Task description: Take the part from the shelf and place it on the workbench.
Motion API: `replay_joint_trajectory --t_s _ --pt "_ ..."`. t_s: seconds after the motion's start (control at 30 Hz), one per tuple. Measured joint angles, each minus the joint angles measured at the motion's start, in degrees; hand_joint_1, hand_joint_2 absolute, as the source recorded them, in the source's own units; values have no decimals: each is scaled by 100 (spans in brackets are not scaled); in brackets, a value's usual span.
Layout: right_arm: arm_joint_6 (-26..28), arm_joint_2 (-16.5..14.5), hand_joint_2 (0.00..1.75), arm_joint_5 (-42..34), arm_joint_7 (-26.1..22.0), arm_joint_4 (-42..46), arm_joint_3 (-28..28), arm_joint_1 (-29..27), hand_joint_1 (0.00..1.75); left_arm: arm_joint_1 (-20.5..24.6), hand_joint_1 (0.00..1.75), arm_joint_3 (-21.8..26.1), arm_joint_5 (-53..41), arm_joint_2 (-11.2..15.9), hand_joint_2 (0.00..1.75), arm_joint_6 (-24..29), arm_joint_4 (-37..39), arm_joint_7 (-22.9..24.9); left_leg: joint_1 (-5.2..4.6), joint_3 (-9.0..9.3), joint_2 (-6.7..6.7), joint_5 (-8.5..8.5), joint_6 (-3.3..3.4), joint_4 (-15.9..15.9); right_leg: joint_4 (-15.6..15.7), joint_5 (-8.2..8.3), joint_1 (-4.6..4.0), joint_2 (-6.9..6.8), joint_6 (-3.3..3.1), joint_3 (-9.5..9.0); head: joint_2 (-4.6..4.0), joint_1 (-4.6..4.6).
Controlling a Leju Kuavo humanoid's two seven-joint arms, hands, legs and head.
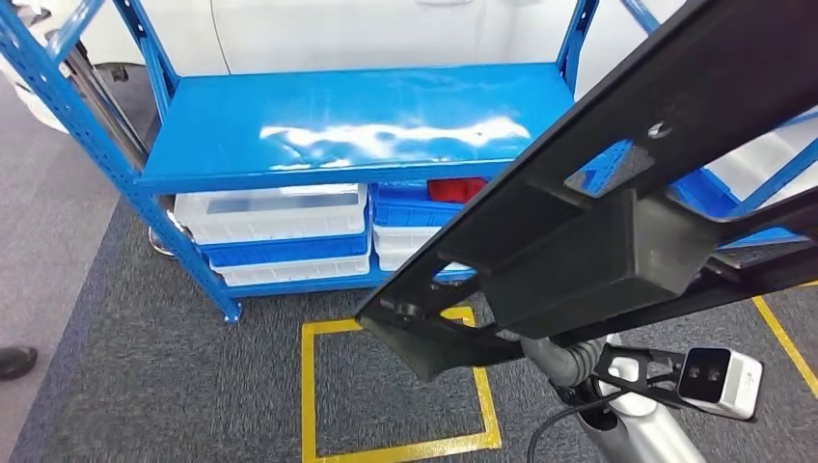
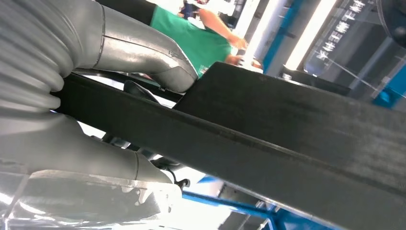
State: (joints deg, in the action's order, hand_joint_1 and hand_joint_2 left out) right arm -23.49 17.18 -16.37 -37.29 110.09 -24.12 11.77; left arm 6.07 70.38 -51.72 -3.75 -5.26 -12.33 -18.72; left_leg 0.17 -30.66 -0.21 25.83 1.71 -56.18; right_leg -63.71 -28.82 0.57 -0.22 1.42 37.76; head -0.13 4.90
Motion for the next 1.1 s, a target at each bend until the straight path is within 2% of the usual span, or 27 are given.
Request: replay_joint_trajectory --t_s 0.03,0.07,0.1,0.13,0.17,0.2,0.27,0.3,0.33,0.4,0.43,0.47,0.5,0.57,0.6,0.63,0.67,0.7,0.73,0.77,0.8,0.83,0.9,0.97,1.03,1.07,1.1 --pt "-101 -3 175 92 0 29 14 -109 175 -3 0 0 1 -9 0 7 0 -1 -10 -70 1 -43 17 -11 -377 -258 5 2 6 104 0 0" --pt "-217 -5 175 184 0 59 33 -229 175 -10 0 0 4 -19 0 12 0 -4 -21 -144 2 -84 23 -30 -733 -434 12 2 10 184 0 0" --pt "-340 -5 175 274 0 88 63 -351 175 -16 0 0 6 -29 0 19 0 -10 -30 -223 3 -123 23 -56 -966 -495 15 2 11 197 0 0" --pt "-458 -5 175 359 0 115 99 -465 175 -21 0 0 8 -37 0 26 0 -18 -37 -303 3 -158 21 -88 -1023 -439 16 1 5 127 0 1" --pt "-592 -5 175 447 0 146 149 -575 175 -26 0 0 9 -48 0 35 0 -26 -42 -385 4 -189 16 -122 -858 -294 16 0 -9 -51 0 0" --pt "-726 -5 175 525 0 185 209 -674 175 -30 0 0 8 -60 0 43 0 -31 -46 -457 3 -220 8 -157 -515 -148 13 -7 -32 -317 0 1" --pt "-951 -5 175 636 0 269 341 -825 175 -44 0 0 -7 -86 0 48 0 -32 -54 -549 3 -280 -31 -191 274 -106 -20 -39 -89 -850 0 1" --pt "-1027 -5 175 666 0 308 413 -878 175 -50 0 0 -21 -96 0 47 0 -27 -54 -559 6 -311 -61 -195 525 -151 -44 -51 -117 -1002 0 1" --pt "-1085 -5 175 690 0 339 486 -922 175 -56 0 0 -37 -104 0 47 0 -19 -50 -558 11 -348 -95 -184 644 -191 -69 -56 -143 -1058 0 1" --pt "-1167 -5 175 726 0 389 609 -1006 175 -58 0 0 -66 -112 0 47 0 2 -40 -555 18 -402 -162 -171 702 -102 -70 -54 -208 -1031 0 0" --pt "-1196 -5 175 739 0 412 651 -1040 175 -59 0 -1 -76 -114 0 47 0 16 -38 -583 15 -342 -193 -216 719 -44 -57 -58 -245 -1000 0 0" --pt "-1217 -5 175 747 0 434 684 -1070 175 -61 0 -1 -85 -115 0 47 0 35 -36 -638 11 -181 -224 -355 742 16 -40 -64 -280 -962 0 1" --pt "-1235 -5 175 753 0 453 715 -1094 175 -62 0 -2 -93 -115 0 47 0 53 -29 -724 7 62 -251 -608 754 73 -27 -69 -306 -914 0 1" --pt "-1264 -5 175 778 0 477 768 -1139 175 -67 0 -3 -104 -116 0 47 0 84 -14 -941 4 562 -300 -1347 748 164 -32 -68 -328 -795 0 1" --pt "-1271 -5 175 793 0 481 791 -1165 175 -69 0 -4 -108 -117 0 47 0 92 -10 -1006 5 673 -318 -1658 739 206 -35 -68 -324 -733 0 1" --pt "-1273 -5 175 807 0 483 812 -1190 175 -70 0 -5 -113 -117 0 47 0 98 -8 -996 5 667 -329 -1812 727 243 -36 -67 -316 -672 0 1" --pt "-1272 -5 175 818 0 488 833 -1210 175 -71 0 -6 -117 -117 0 47 0 102 -7 -877 5 557 -331 -1741 711 275 -35 -64 -305 -614 0 1" --pt "-1271 -5 175 827 0 499 851 -1225 175 -71 0 -7 -122 -116 0 47 0 105 -6 -647 3 404 -325 -1449 690 302 -33 -59 -290 -563 0 2" --pt "-1269 -5 175 833 0 516 867 -1233 175 -70 0 -8 -131 -115 0 47 0 105 -6 -348 -2 290 -309 -1023 666 322 -32 -55 -273 -521 0 2" --pt "-1266 -5 175 839 0 539 880 -1239 175 -66 0 -9 -138 -114 0 47 0 105 -15 -63 -9 236 -283 -595 642 338 -36 -52 -254 -484 0 2" --pt "-1263 -5 175 847 0 564 895 -1245 175 -64 0 -10 -147 -113 0 46 0 105 -24 136 -16 226 -250 -280 623 358 -41 -49 -226 -462 0 1" --pt "-1259 -5 175 855 0 588 911 -1251 175 -63 0 -12 -155 -113 0 45 0 106 -33 234 -21 250 -216 -106 611 377 -44 -49 -197 -448 0 1" --pt "-1251 -5 175 874 0 633 951 -1259 175 -69 0 -14 -163 -114 0 33 0 110 -39 229 -16 233 -137 -35 601 416 -39 -45 -129 -436 0 1" --pt "-1232 -13 175 892 0 671 996 -1257 175 -69 0 -16 -165 -120 0 11 0 116 -30 206 3 170 -48 9 457 302 -25 -34 -82 -364 0 0" --pt "-1183 -24 175 903 0 696 1032 -1234 175 -64 0 -16 -164 -122 0 -8 0 119 -28 148 18 102 17 25 -104 -79 -4 -22 -54 -122 0 -1" --pt "-1138 -26 175 902 0 700 1041 -1209 175 -64 0 -16 -163 -121 0 -14 0 119 -35 100 21 75 30 19 -518 -301 7 -19 -42 48 0 -1" --pt "-1083 -27 175 890 0 699 1045 -1175 175 -65 0 -16 -161 -119 0 -18 0 120 -42 57 26 49 34 11 -873 -452 19 -18 -31 184 0 -1"
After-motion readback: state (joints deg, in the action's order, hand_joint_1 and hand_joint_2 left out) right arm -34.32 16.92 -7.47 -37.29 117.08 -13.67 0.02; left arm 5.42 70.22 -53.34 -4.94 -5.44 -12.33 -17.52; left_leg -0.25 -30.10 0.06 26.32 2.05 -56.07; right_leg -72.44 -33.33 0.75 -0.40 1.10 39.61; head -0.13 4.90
